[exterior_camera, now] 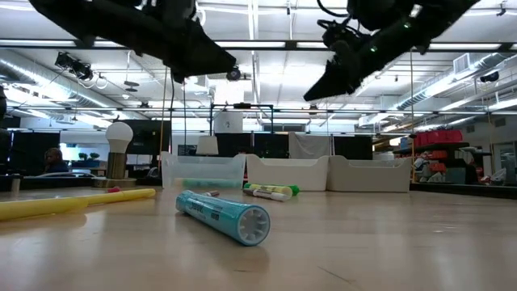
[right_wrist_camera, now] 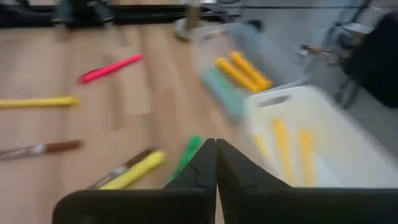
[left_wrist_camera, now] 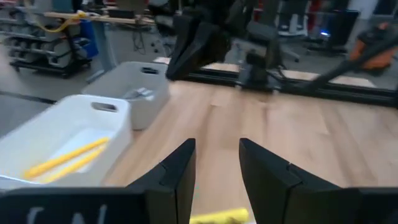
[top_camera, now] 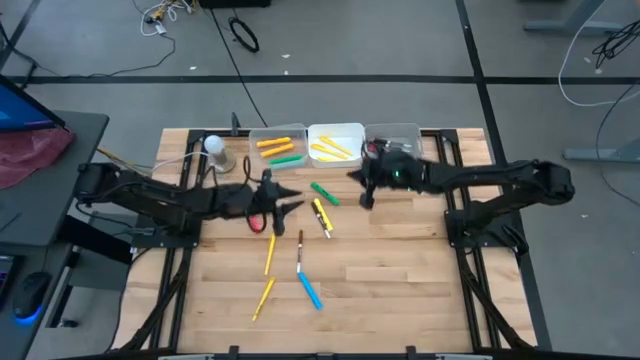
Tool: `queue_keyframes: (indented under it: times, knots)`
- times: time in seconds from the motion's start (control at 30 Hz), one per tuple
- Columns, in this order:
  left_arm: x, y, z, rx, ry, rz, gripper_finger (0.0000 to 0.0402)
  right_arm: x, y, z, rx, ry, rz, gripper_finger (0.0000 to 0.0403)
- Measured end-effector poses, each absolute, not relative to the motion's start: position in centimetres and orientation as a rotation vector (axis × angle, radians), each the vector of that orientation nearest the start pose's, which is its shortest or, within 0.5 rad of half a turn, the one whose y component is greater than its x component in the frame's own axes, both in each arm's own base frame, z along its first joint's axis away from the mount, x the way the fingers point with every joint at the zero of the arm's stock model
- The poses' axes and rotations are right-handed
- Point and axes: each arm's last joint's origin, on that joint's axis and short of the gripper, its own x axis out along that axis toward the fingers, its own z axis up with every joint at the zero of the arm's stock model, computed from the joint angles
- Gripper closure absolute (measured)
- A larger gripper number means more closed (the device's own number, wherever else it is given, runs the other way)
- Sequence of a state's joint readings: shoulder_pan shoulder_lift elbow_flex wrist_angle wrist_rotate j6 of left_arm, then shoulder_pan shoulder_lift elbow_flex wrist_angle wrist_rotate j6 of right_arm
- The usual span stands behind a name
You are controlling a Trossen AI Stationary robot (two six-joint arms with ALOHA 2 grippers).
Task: Pick & Place Markers
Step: Put the yellow pen into the white bin
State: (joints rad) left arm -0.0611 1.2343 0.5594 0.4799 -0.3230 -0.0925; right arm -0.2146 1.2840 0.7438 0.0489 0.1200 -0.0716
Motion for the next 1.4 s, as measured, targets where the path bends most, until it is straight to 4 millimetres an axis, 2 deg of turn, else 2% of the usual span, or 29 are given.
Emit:
queue_keyframes:
  times: [0.23,0.43,0.57,0.77,0.9,1.17,1.27,1.4]
  knots:
    - [24.4,-5.5,22.0,-0.027,0.247,0.287,0.0273,27.1,-0.5,19.8,-0.007,0.428,-0.146,0.0401]
    - [22.6,-8.5,20.4,-0.086,0.366,0.31,0.0274,28.3,4.0,17.7,-0.026,0.441,-0.101,0.0401]
    - [21.2,-9.6,18.9,-0.21,0.496,0.313,0.0274,27.7,5.8,17.4,-0.058,0.47,-0.157,0.0401]
    - [19.5,-10.1,17.1,-0.52,0.726,0.355,0.0273,26.5,6.6,17.9,-0.035,0.502,-0.227,0.0399]
    - [19.4,-10.4,16.3,-0.666,0.748,0.434,0.0262,26.6,6.5,18.1,-0.027,0.485,-0.233,0.0398]
    - [20.6,-10.2,13.9,-0.635,0.789,0.51,0.0192,26.6,6.5,18.1,-0.013,0.479,-0.236,0.0397]
    - [20.9,-10.3,12.9,-0.593,0.818,0.509,0.0189,26.7,6.5,18.1,-0.009,0.479,-0.237,0.0397]
    - [21.3,-10.4,11.8,-0.559,0.828,0.526,0.0211,26.7,6.5,18.1,-0.009,0.478,-0.238,0.0397]
